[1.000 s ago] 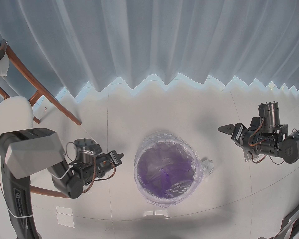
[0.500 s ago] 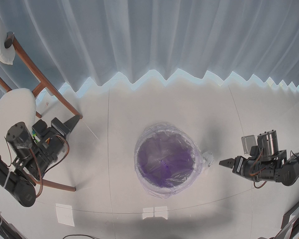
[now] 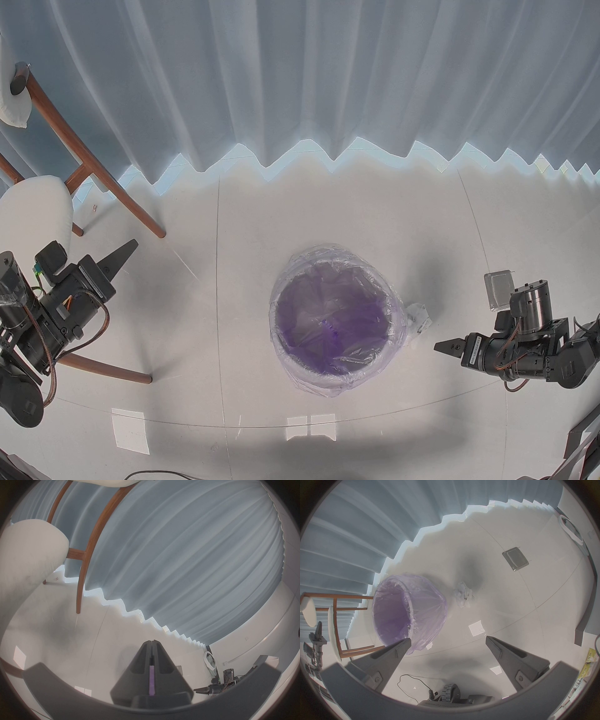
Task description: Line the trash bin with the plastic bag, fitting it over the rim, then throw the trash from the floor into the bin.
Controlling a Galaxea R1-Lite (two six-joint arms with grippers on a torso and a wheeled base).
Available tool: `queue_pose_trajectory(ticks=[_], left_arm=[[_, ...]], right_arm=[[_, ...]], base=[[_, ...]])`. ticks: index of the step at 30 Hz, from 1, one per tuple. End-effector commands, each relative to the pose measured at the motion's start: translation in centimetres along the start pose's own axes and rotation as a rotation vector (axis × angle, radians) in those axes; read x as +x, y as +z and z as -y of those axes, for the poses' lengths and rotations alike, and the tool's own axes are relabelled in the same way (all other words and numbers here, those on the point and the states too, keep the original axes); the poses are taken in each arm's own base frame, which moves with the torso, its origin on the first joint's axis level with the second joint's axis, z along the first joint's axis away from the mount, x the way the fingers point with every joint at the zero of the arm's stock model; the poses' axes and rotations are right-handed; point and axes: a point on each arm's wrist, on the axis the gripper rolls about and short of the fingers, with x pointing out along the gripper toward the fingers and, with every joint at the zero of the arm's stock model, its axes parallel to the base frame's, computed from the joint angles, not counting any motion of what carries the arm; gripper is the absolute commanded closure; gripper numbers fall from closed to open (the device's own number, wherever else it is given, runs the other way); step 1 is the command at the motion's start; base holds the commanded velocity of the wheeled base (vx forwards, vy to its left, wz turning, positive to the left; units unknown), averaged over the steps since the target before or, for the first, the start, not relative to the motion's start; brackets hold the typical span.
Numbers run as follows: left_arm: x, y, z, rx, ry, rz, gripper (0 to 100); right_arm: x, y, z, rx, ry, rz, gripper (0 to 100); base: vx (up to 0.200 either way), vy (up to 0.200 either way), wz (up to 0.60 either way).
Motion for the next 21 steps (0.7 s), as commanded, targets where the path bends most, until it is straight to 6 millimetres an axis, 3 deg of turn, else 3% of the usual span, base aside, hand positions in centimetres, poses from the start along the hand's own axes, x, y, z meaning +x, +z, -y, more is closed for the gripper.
queue_pose_trajectory(ticks=[1,3,4,7,12,16,21], left_arm=[[-0.4,0.3,0.2,0.005,0.008,0.023,100],[-0.8,0.3,0.2,0.007,0.034,0.040,100],[-0.9,0.4,0.1,0.007,0.042,0.045,0],[-1.7,0.8,0.6,0.014,0.041,0.080,0],[-3.9,0.8,1.3,0.020,0.035,0.105,0],[-5.4,-0.1,1.2,0.015,0.055,0.082,0],[-5.9,-0.1,0.6,0.019,0.093,0.093,0]], right_arm=[[0.5,-0.3,0.2,0.003,-0.014,-0.021,0],[0.7,-0.2,0.3,0.006,-0.013,-0.014,0],[0.8,-0.2,0.3,0.007,-0.010,-0.007,0],[1.0,-0.2,0.8,0.016,-0.012,0.011,0],[1.5,0.0,3.5,-0.021,-0.083,0.012,0],[2.5,1.9,5.5,-0.030,-0.104,0.070,0],[3.9,2.6,7.9,-0.078,-0.159,0.055,0]], base=[[0.000,0.000,0.00],[0.000,0.000,0.00],[0.000,0.000,0.00],[0.000,0.000,0.00],[0.000,0.000,0.00],[0.000,0.000,0.00],[0.000,0.000,0.00]])
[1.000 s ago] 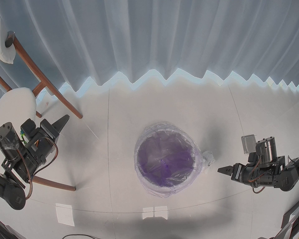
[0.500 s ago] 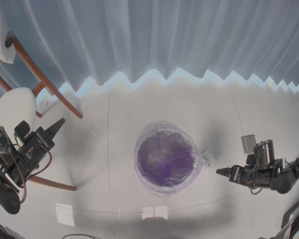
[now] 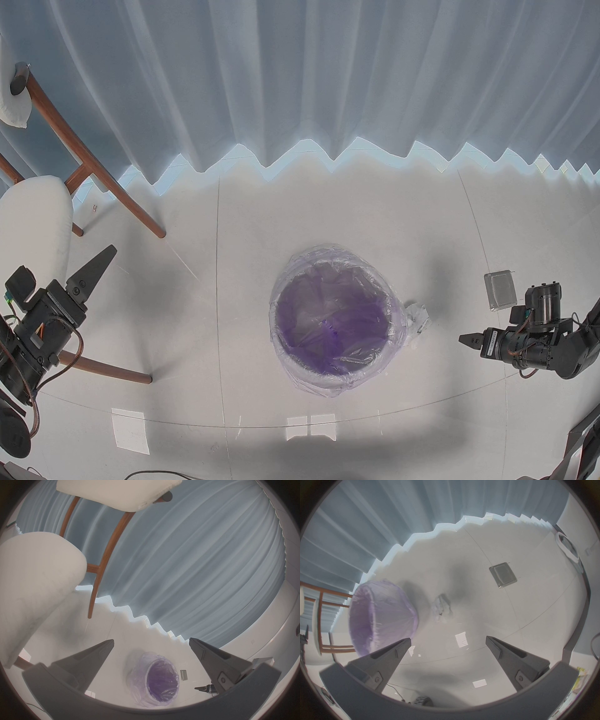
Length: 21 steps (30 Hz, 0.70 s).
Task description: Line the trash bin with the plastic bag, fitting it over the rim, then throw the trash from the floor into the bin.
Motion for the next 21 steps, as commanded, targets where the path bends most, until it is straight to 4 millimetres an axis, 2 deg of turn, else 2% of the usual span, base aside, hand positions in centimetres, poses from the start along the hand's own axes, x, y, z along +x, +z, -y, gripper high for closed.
queue_pose_trajectory(ticks=[1,3,8,14,20,21], left_arm=[[-1.1,0.0,-0.3,0.006,0.027,0.018,0],[-1.1,0.0,-0.3,0.005,0.029,0.016,0],[-1.4,-0.3,-0.4,0.003,0.035,0.009,0],[-1.7,-0.7,-0.7,-0.003,0.051,-0.013,0],[-2.0,-0.8,-0.9,-0.004,0.064,-0.011,0],[-2.3,-0.8,-1.0,-0.004,0.073,-0.010,0]], right_arm=[[2.6,0.0,2.9,-0.020,-0.051,-0.055,0],[2.8,-0.1,3.0,-0.029,-0.042,-0.063,0],[4.9,0.4,2.4,-0.055,0.019,-0.077,0],[9.2,1.7,2.3,-0.068,0.032,-0.048,0],[12.3,2.6,1.4,-0.104,0.059,-0.032,0],[13.6,2.7,1.3,-0.111,0.063,-0.027,0]], base=[[0.000,0.000,0.00],[0.000,0.000,0.00],[0.000,0.000,0.00],[0.000,0.000,0.00],[0.000,0.000,0.00],[0.000,0.000,0.00]])
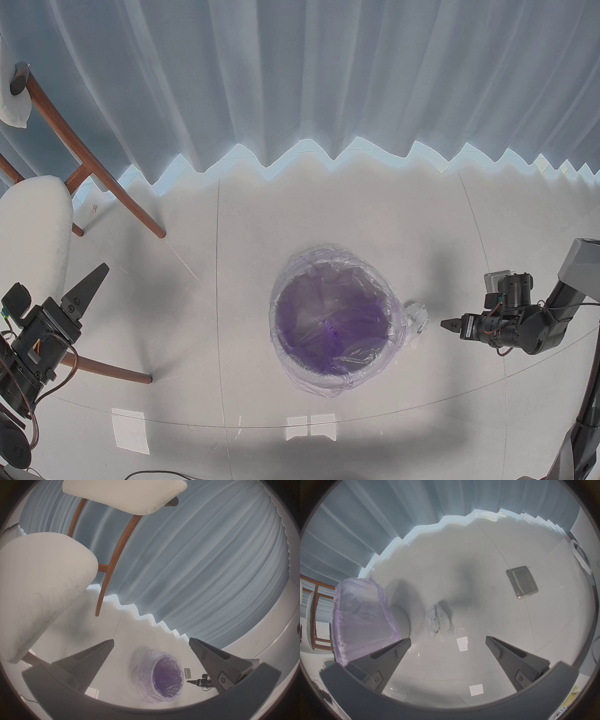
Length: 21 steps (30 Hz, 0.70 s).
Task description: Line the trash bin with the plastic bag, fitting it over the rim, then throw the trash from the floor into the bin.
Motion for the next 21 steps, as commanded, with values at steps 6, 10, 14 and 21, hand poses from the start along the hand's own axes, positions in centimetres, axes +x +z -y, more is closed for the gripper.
queue_pose_trajectory(ticks=[6,10,14,21], left_arm=[[-0.8,-0.4,-0.5,-0.004,0.037,-0.007,0],[-0.9,-0.3,-0.7,-0.003,0.050,0.001,0],[-1.1,-0.5,-0.8,-0.005,0.059,-0.006,0],[-1.4,-0.5,-0.8,-0.004,0.063,0.001,0]], right_arm=[[7.2,-0.2,-0.5,-0.051,0.029,-0.018,0],[8.6,0.0,-1.1,-0.067,0.040,-0.024,0],[10.0,0.1,-1.6,-0.079,0.051,-0.033,0],[12.2,0.2,-1.8,-0.089,0.054,-0.029,0]], base=[[0.000,0.000,0.00],[0.000,0.000,0.00],[0.000,0.000,0.00],[0.000,0.000,0.00]])
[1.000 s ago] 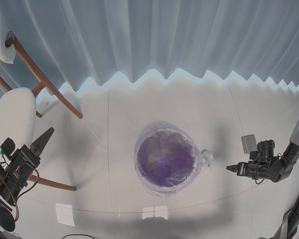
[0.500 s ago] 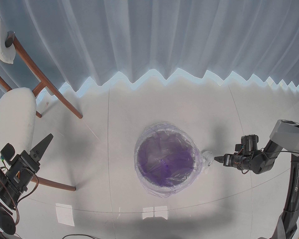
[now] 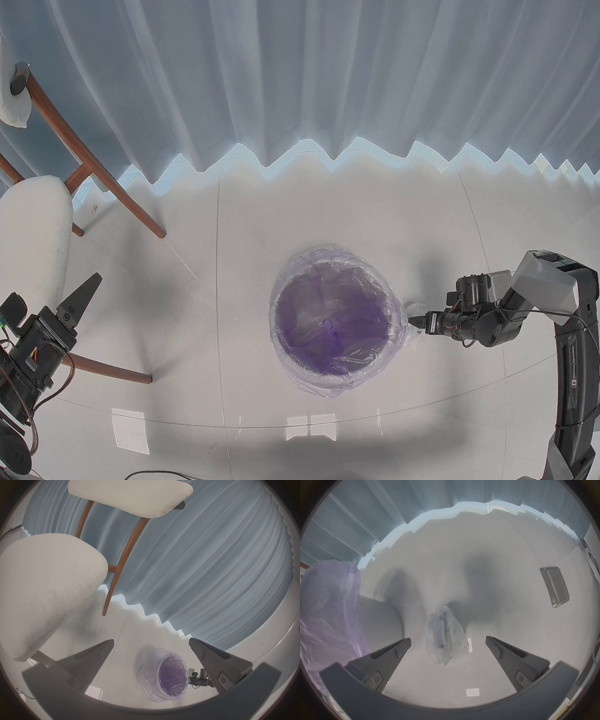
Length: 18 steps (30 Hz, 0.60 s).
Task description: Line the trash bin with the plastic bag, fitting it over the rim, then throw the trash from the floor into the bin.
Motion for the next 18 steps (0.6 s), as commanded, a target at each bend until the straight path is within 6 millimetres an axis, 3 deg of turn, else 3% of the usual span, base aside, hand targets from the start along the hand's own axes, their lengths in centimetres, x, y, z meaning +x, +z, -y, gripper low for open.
queue_pose_trajectory(ticks=[1,11,12,18], left_arm=[[-0.3,-0.2,-0.2,-0.002,0.013,-0.001,0],[-0.4,-0.2,-0.2,-0.002,0.014,-0.004,0],[-0.3,-0.2,-0.2,-0.002,0.013,-0.005,0],[-0.3,-0.2,-0.2,0.001,0.012,-0.003,0]], right_arm=[[1.9,-0.7,0.1,-0.001,-0.003,-0.035,0],[3.0,0.7,0.1,0.002,-0.005,-0.039,0],[3.1,0.8,0.1,0.002,-0.006,-0.042,100],[3.3,0.9,0.1,0.007,-0.006,-0.039,100]], base=[[0.000,0.000,0.00],[0.000,0.000,0.00],[0.000,0.000,0.00],[0.000,0.000,0.00]])
